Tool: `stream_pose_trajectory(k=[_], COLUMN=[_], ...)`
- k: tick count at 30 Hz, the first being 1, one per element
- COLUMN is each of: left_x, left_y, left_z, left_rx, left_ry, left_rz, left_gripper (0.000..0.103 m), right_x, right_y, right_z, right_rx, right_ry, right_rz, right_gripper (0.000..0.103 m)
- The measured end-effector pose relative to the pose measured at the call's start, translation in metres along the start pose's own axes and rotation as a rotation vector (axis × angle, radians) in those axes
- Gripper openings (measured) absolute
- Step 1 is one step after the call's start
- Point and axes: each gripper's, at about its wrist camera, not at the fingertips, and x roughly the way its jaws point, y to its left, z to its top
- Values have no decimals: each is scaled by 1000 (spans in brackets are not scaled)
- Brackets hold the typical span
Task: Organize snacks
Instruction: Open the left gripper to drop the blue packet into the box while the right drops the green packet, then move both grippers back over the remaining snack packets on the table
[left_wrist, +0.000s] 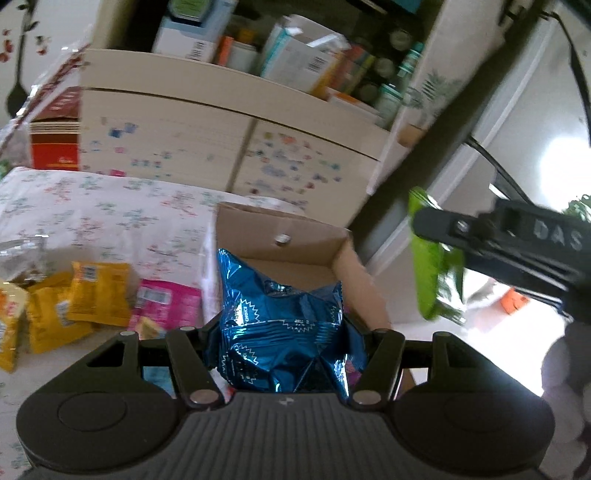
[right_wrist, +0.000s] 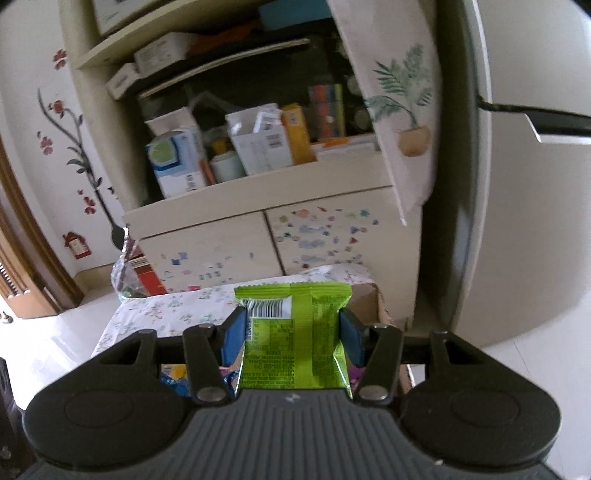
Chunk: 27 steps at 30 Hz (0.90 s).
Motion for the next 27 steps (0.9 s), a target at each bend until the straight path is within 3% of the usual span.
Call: stream_pose_trajectory(k=[5, 10, 12, 14, 16, 22, 27], left_x=[15, 20, 17, 16, 9, -19, -42], left_y=[-13, -25, -30, -31, -26, -1, 39], left_z=[-11, -19, -19, -17, -15, 1, 24], left_rx=[45, 83, 110, 123, 116, 93, 27], left_ry=[34, 33, 36, 55, 38, -14, -46], left_rz=[-41, -50, -34, 11, 22, 68, 129], left_gripper=[69, 95, 96, 96, 97, 99, 102], right_x=[8, 17, 21, 24, 23, 28, 30], right_y=[-9, -12, -16, -19, -22, -29, -12], right_z=[-2, -5, -5, -5, -5, -6, -8], right_rx=[38, 56, 74, 103, 138, 207, 145], right_ry=[21, 44, 48, 51, 25, 43, 44], right_rz=[1, -1, 1, 12, 26, 72, 157], right_gripper=[54, 56, 57, 74, 82, 83, 83])
